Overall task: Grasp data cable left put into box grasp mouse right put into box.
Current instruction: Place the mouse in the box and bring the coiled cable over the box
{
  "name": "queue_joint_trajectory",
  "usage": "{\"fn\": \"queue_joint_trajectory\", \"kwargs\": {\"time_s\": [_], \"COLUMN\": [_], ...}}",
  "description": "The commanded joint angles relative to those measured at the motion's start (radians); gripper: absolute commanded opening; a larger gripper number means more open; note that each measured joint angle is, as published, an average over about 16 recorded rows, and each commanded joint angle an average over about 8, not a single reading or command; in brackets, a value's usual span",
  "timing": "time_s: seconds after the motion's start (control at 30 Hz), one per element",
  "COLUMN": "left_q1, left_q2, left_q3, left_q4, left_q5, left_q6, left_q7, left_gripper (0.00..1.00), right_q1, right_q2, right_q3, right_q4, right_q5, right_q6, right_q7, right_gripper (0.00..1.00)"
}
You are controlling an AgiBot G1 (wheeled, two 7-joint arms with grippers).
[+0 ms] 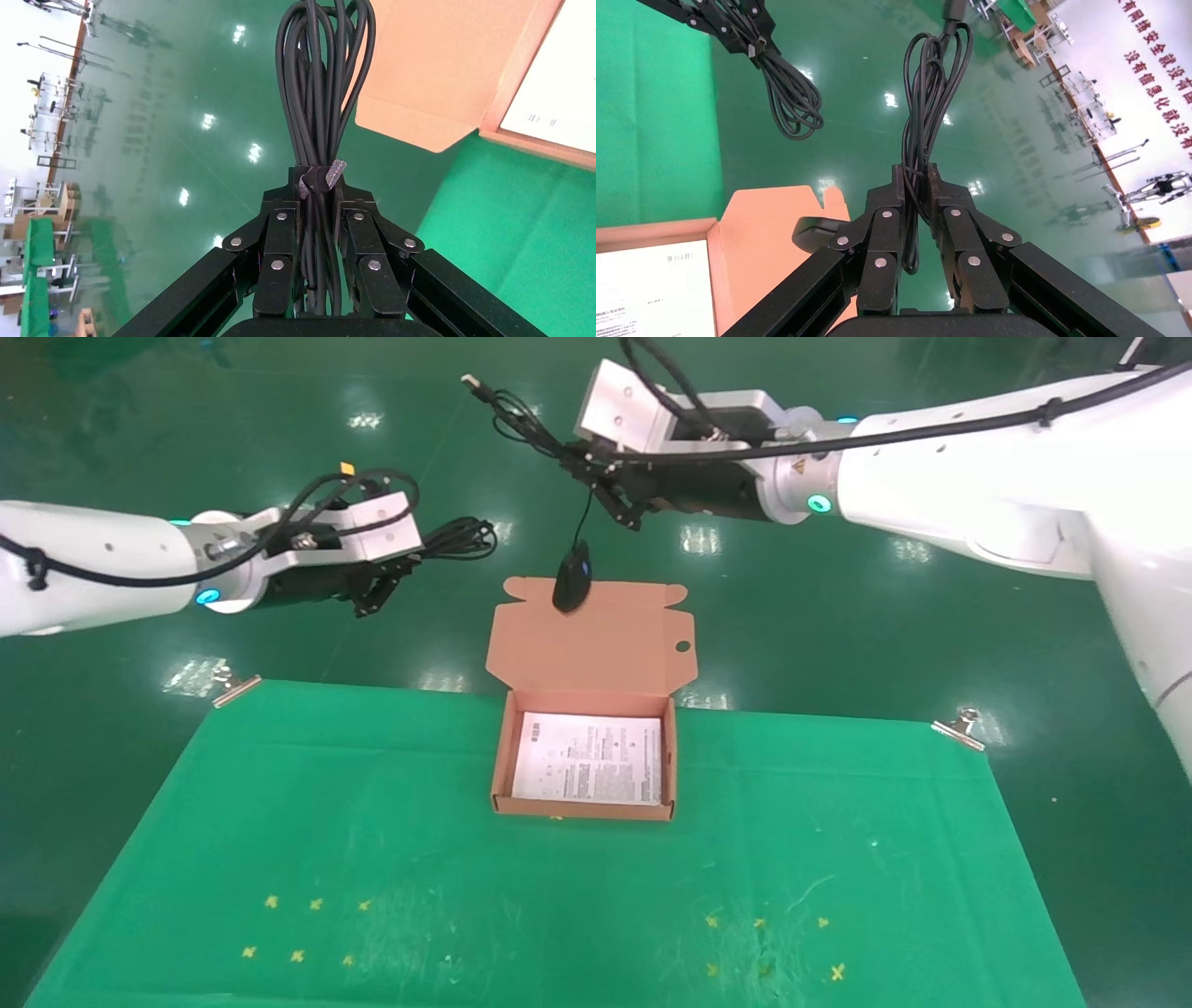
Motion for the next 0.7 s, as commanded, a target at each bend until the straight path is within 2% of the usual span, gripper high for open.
{"fn": "queue_joint_trajectory", "kwargs": {"time_s": [0.03,0.37,0.7], "left_q1": [-0.006,0.013,0.030], "left_q2": [0.006,-0.022,-0.047], "left_q3": [0.000,0.011,0.034], "left_q4": [0.009,0.012,0.002], "left_q5": [0.003,0.038,0.141], "left_q6": [-0.004,0.007,0.027], "left_q7": [0.001,-0.024,-0.123], "left_gripper": [0.00,0.00,0.00], "right_q1": [0.007,-0.028,-0.103], "right_q2": [-0.008,-0.021,-0.035], "right_q3": [0.004,-0.031,-0.085], "right_q4": [-0.020,-0.042,-0.024], "right_q5": [0.007,-0.004,0.011], "right_q6": [-0.003,-0.005,-0.010], "right_q7": [-0.013,-0.022,0.008], "right_gripper": [0.00,0.00,0.00]}}
